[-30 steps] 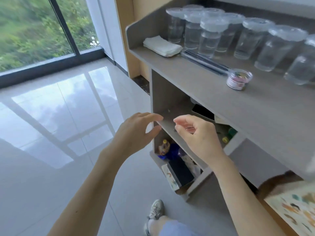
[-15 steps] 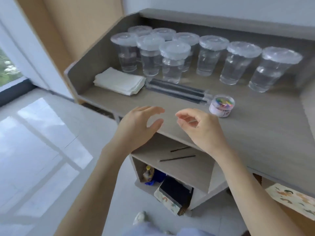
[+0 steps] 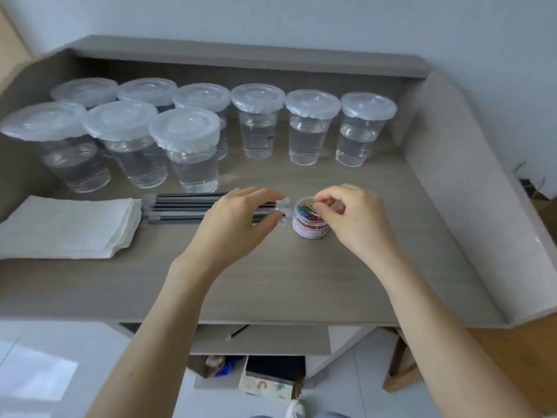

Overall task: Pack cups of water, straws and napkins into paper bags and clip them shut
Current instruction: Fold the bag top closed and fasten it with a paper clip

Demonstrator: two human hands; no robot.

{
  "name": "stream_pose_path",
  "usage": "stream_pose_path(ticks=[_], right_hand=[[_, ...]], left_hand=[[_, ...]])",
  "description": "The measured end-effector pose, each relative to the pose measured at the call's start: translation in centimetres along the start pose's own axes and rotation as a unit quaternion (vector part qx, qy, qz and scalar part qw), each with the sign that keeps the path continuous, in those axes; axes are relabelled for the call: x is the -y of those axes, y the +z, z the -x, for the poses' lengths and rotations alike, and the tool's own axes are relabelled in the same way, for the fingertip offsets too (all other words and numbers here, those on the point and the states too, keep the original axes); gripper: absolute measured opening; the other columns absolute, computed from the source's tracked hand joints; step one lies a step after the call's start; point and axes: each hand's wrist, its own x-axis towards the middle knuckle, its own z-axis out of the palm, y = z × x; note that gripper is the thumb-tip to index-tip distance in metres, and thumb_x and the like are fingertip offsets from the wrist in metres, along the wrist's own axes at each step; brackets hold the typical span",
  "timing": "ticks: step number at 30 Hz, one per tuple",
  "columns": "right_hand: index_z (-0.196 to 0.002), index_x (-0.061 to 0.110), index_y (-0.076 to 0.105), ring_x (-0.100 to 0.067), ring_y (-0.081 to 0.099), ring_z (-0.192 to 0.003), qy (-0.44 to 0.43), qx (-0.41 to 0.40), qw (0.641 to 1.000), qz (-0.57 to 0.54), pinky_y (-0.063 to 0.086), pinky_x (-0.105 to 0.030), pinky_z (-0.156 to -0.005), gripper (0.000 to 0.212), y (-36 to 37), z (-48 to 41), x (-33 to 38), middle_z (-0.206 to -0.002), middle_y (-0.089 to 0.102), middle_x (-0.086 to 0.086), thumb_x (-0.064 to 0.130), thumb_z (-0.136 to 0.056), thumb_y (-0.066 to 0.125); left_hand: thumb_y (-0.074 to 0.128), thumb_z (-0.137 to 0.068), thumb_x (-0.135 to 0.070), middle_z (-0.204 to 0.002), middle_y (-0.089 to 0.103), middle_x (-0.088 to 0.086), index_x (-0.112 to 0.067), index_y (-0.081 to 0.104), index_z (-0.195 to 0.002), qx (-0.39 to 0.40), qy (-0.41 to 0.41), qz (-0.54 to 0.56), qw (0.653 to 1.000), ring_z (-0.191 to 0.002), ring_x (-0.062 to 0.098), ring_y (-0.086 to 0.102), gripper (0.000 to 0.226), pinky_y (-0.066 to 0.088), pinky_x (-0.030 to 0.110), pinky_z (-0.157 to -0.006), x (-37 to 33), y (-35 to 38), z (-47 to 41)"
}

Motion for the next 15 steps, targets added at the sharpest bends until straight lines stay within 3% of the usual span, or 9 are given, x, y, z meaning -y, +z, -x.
stream_pose_path(ticks=[4,7,10,15], right_hand=[[-0.094,0.016,0.072,-0.015,0.053,-0.077,0.017,0.101,0.993,0.064,0.037,-0.025,-0.068,0.014,0.7,-1.5,-0.7,-0.086,0.065,-0.002,0.022,-0.084,0.065],[-0.097,0.021,0.071,-0.019,0.058,-0.086,0.032,0.121,0.988,0.093,0.044,-0.032,-0.072,0.018,0.9,-2.5,-0.8,-0.085,0.065,0.001,0.031,-0.083,0.065],[-0.094,0.024,0.071,-0.017,0.054,-0.081,0.023,0.158,0.979,0.129,0.039,-0.029,-0.063,0.021,0.8,-3.2,-0.7,-0.071,0.053,0.008,0.041,-0.083,0.064],[-0.079,0.025,0.066,-0.014,0.049,-0.068,0.04,0.134,0.987,0.076,0.035,-0.027,-0.054,0.008,1.1,-3.3,-1.1,-0.06,0.048,0.011,0.032,-0.083,0.065]], left_hand=[[0.04,-0.078,-0.049,-0.103,0.068,-0.006,-0.023,0.066,-0.11,-0.004,-0.009,0.007,1.0,-0.1,0.02,0.061,0.049,0.051,0.04,-0.08,0.2,1.2,-1.5],[0.037,-0.077,-0.052,-0.103,0.068,-0.006,-0.023,0.066,-0.111,0.002,-0.012,0.002,1.0,-0.1,0.02,0.061,0.053,0.051,0.041,-0.08,0.4,1.5,-2.1],[0.035,-0.078,-0.053,-0.102,0.068,-0.007,-0.023,0.066,-0.11,0.003,-0.02,-0.003,1.0,-0.099,0.02,0.06,0.054,0.051,0.041,-0.08,0.7,1.6,-2.5],[0.037,-0.08,-0.05,-0.104,0.068,-0.007,-0.023,0.066,-0.11,0.015,-0.013,-0.015,1.0,-0.097,0.021,0.06,0.05,0.052,0.041,-0.077,0.9,2.3,-2.8]])
